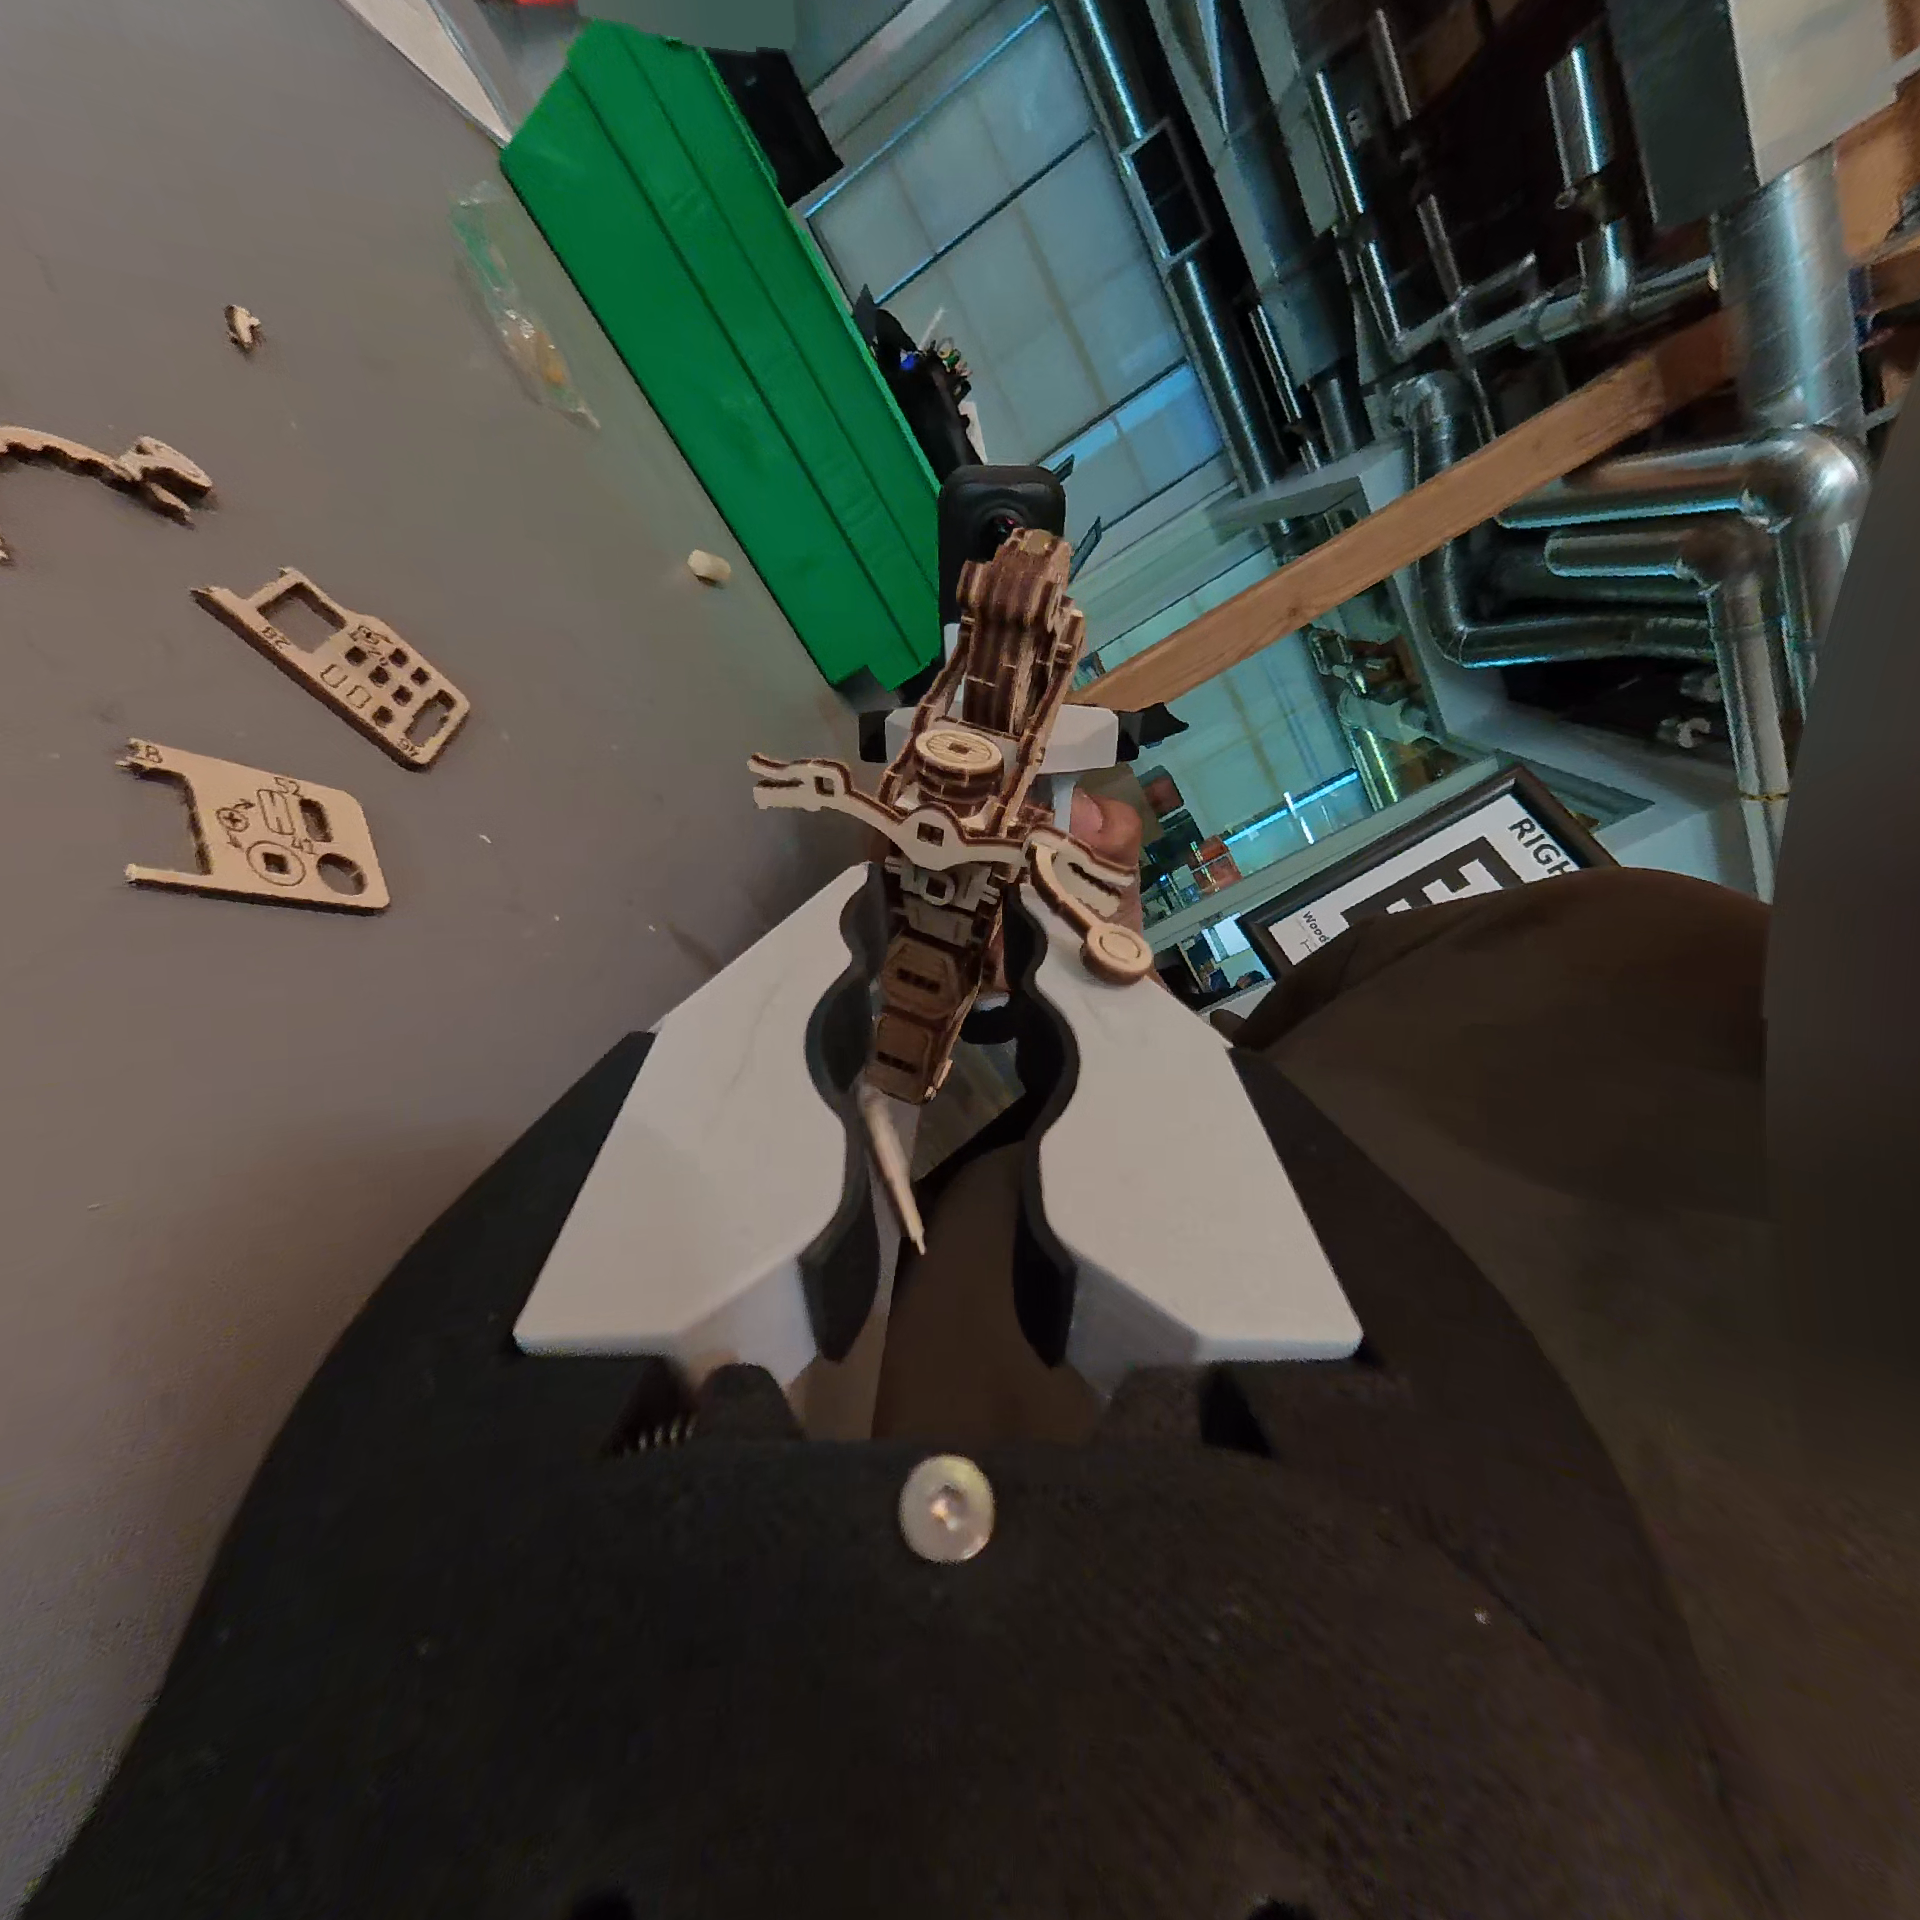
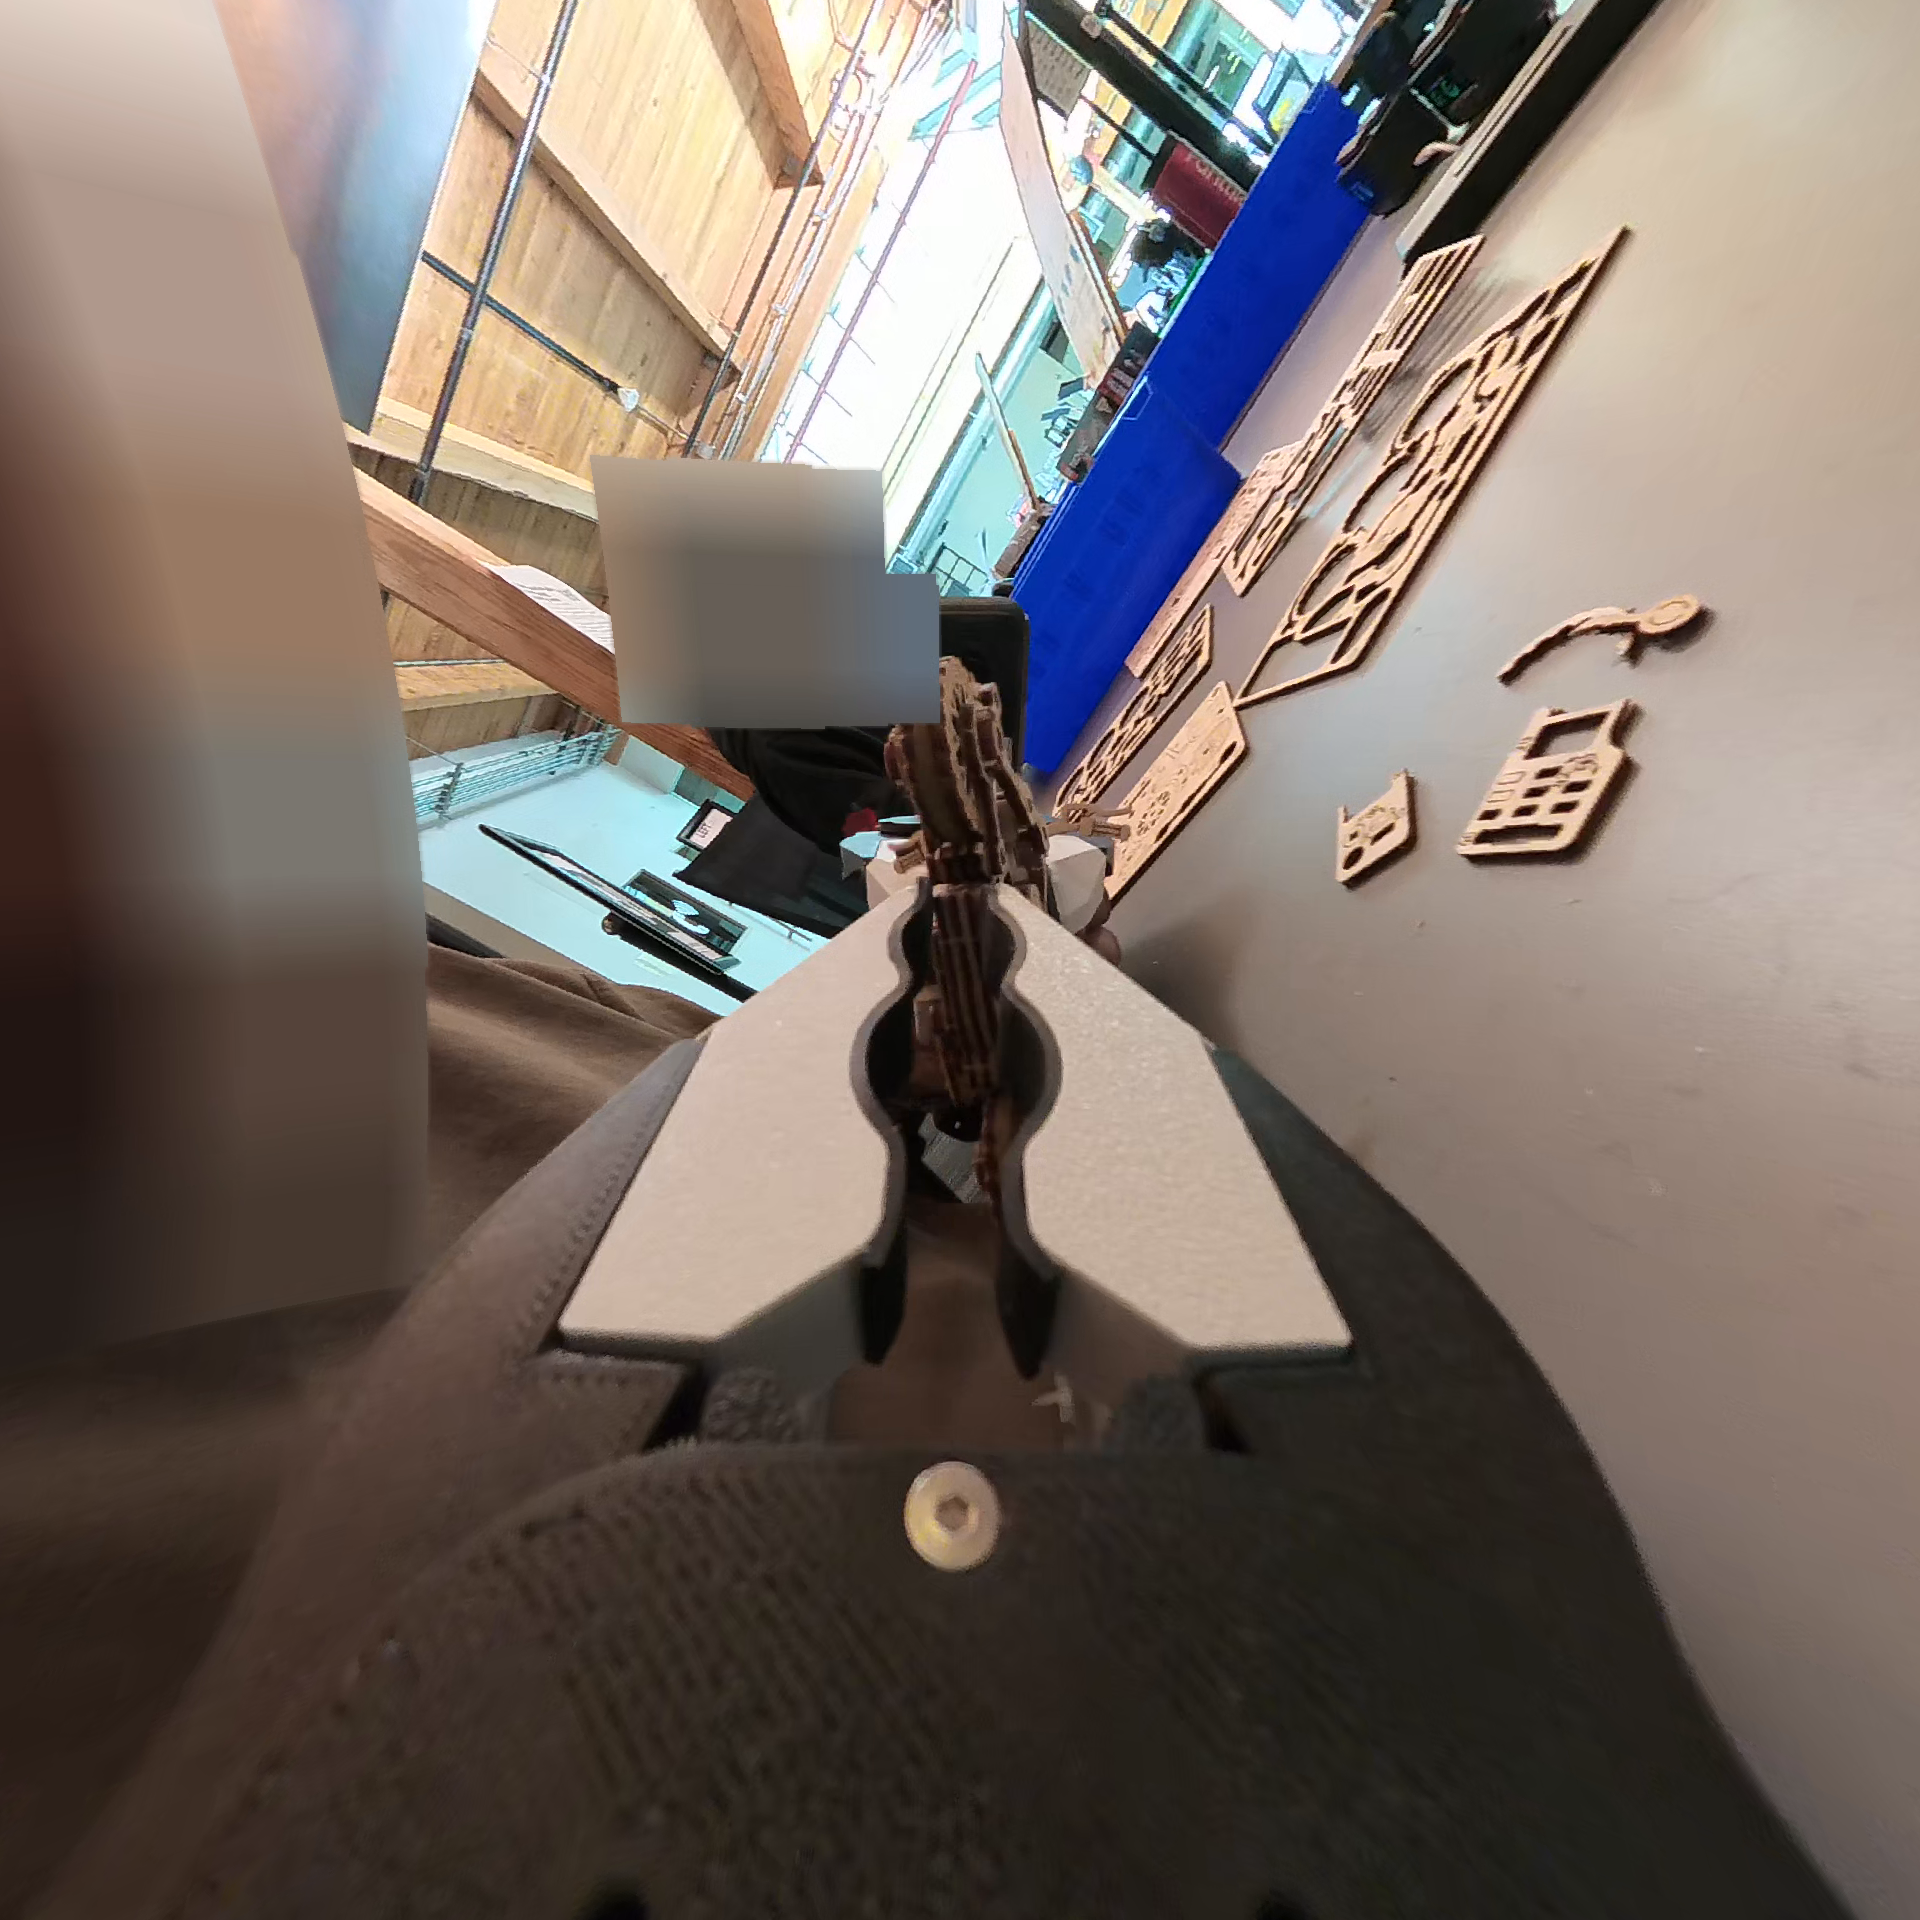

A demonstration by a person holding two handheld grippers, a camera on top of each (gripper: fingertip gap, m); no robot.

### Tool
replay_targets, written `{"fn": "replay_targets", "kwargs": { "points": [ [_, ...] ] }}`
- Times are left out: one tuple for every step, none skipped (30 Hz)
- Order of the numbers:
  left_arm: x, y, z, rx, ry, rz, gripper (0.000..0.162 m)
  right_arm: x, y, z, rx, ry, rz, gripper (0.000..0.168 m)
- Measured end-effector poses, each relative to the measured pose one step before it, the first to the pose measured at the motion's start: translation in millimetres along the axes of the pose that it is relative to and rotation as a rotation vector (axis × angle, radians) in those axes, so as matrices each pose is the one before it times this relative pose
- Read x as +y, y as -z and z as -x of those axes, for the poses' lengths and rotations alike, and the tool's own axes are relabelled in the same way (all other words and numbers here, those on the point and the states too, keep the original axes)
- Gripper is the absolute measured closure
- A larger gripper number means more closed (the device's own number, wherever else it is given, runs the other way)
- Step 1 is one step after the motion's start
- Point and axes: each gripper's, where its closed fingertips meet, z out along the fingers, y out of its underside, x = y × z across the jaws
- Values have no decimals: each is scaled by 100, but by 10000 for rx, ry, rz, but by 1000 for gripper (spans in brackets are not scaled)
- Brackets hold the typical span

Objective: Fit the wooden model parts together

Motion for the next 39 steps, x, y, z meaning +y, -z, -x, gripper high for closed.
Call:
{"fn": "replay_targets", "kwargs": {
  "points": [
    [-69, 26, 119, -69, 22, -44, 143, -30, 27, -142, 71, -22, -28, 162],
    [-76, 62, 162, -96, 27, -52, 143, -126, 67, -142, 76, -18, -82, 162],
    [-96, 82, 294, -162, 36, -53, 143, -263, 147, -45, 14, 1, -145, 163],
    [-131, 118, 383, -210, 37, -66, 143, -315, 190, 14, -16, -12, -165, 162],
    [-193, 159, 396, -208, 54, -94, 143, -283, 209, -142, 78, 3, -137, 162],
    [-267, 174, 327, -155, 71, -129, 144, -260, 203, -220, 132, 25, -113, 162],
    [-265, 168, 271, -129, 78, -119, 144, -235, 171, -165, 109, 49, -95, 161],
    [-151, 131, 315, -156, 74, -60, 144, -204, 145, -128, 102, 79, -70, 161],
    [-69, 87, 295, -159, 72, -13, 144, -146, 120, -150, 127, 105, -33, 160],
    [-17, 49, 241, -142, 73, 3, 145, -110, 106, -151, 139, 117, -15, 160],
    [40, 32, 204, -136, 84, 18, 144, -82, 96, -124, 118, 112, -6, 159],
    [61, 25, 227, -147, 95, 24, 144, -82, 86, -70, 89, 90, -7, 159],
    [67, 45, 286, -196, 119, 17, 145, -97, 83, -54, 59, 39, -28, 159],
    [-13, 84, 242, -163, 93, -46, 144, -143, 102, -45, 27, -37, -77, 159],
    [-44, 121, 258, -180, 76, -61, 144, -193, 112, -60, 16, -94, -122, 159],
    [-56, 137, 312, -224, 89, -76, 144, -217, 140, -117, 29, -119, -138, 159],
    [-90, 153, 276, -196, 48, -102, 144, -201, 166, -109, 37, -111, -134, 158],
    [-20, 144, 269, -204, 31, -58, 145, -193, 176, -50, 26, -80, -120, 158],
    [66, 130, 258, -208, -21, 5, 144, -191, 155, 43, -2, -30, -101, 158],
    [97, 138, 204, -186, -75, 18, 144, -163, 144, 64, 6, 25, -71, 158],
    [114, 165, 157, -165, -110, 4, 144, -109, 99, 19, 43, 57, -34, 158],
    [167, 193, 158, -166, -111, 16, 144, -38, 79, -21, 56, 77, 5, 158],
    [226, 187, 113, -138, -107, 28, 144, 38, 36, -50, 54, 57, 34, 158],
    [212, 180, -15, -67, -96, 22, 144, 52, 1, 5, 0, -10, 24, 157],
    [195, 198, -43, -63, -68, 13, 144, 17, -26, 126, -92, -92, -20, 157],
    [158, 193, -19, -96, -94, -7, 144, 2, -46, 165, -138, -132, -38, 157],
    [119, 194, 17, -128, -150, -18, 144, 67, -70, 114, -108, -123, -10, 157],
    [125, 175, 62, -142, -163, 11, 144, 136, -78, 40, -61, -81, 33, 157],
    [117, 138, 1, -110, -156, 32, 144, 154, -97, 17, -31, -41, 53, 157],
    [132, 89, -23, -70, -136, 75, 143, 141, -80, 28, -26, -23, 52, 157],
    [145, 18, -57, -28, -112, 125, 143, 121, -67, 36, -27, -22, 45, 157],
    [141, -30, -46, -17, -86, 145, 143, 103, -54, 15, -12, -21, 35, 157],
    [226, -89, 10, -37, -113, 235, 143, 101, -37, 6, -8, -23, 28, 157],
    [394, -145, 15, -28, -205, 355, 139, 63, -33, 13, -18, -31, 8, 157],
    [257, -112, 80, -79, -195, 260, 134, 46, -23, 23, -25, -38, -11, 157],
    [6, -31, 78, -79, -139, 85, 132, 25, -20, 29, -20, -30, -17, 158],
    [-54, 22, 35, -39, -94, 19, 132, 39, -33, 17, -7, -17, -4, 158],
    [-28, 29, 45, -19, -52, 18, 132, 67, -40, 12, -4, -4, 16, 158],
    [-18, 61, 66, -9, -13, -6, 131, 65, -48, 34, -4, 4, 23, 157]
  ]
}}
